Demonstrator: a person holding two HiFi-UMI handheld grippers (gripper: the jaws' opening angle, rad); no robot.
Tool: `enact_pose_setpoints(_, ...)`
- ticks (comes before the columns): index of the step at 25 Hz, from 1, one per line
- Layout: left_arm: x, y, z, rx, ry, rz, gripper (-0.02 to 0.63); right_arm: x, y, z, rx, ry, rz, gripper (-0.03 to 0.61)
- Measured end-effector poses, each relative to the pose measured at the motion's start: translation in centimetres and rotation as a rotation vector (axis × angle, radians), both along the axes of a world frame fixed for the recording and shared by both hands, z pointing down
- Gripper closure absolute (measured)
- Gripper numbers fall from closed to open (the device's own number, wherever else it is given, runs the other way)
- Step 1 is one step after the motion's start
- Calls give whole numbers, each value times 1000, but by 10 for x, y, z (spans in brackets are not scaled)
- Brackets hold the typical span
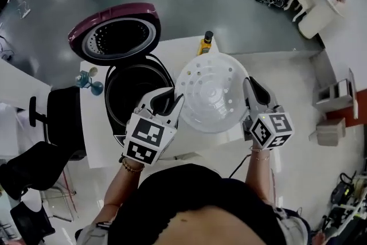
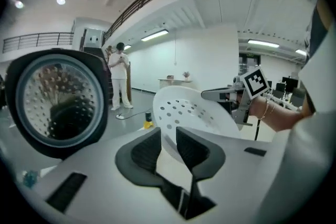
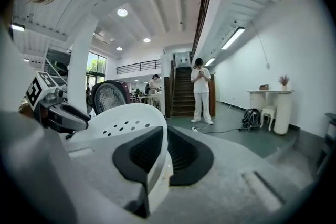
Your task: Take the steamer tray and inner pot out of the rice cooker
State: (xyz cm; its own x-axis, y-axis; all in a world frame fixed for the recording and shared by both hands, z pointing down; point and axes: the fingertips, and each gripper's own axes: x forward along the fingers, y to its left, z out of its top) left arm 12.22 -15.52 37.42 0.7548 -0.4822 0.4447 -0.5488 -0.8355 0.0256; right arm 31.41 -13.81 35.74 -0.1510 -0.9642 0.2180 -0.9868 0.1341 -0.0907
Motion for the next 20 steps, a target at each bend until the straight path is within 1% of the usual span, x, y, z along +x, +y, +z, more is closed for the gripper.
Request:
enact_pose_setpoints(2, 29, 19, 5, -37, 16, 51, 529, 29, 24, 9, -30, -10, 44, 546)
enact_pose_setpoints(5, 64, 48, 21, -69, -23, 113, 529, 63, 57, 25, -77, -32, 85, 546)
enact_pose_setpoints(7, 81, 64, 34, -84, -36, 134, 529, 80, 76, 39, -106, -41, 97, 546)
enact_pose_setpoints(8, 88, 70, 40, -105, -21, 138, 529, 87, 83, 46, -116, -47, 96, 546)
enact_pose_setpoints(10, 98, 82, 56, -185, 26, 135, 532, 98, 92, 62, -136, -30, 76, 546)
enact_pose_setpoints(11, 102, 88, 66, -229, 39, 131, 538, 102, 95, 71, -148, -4, 61, 546)
enact_pose_setpoints(12, 105, 95, 78, -264, 35, 128, 544, 105, 97, 79, -160, 21, 44, 546)
enact_pose_setpoints(15, 110, 110, 122, -327, -34, 118, 546, 111, 95, 110, -206, 29, -11, 546)
enact_pose_setpoints(18, 104, 112, 164, -420, -70, 63, 546, 107, 85, 153, -274, 26, -69, 546)
enact_pose_setpoints(20, 96, 110, 188, -473, -95, 22, 546, 100, 77, 182, -311, 0, -110, 546)
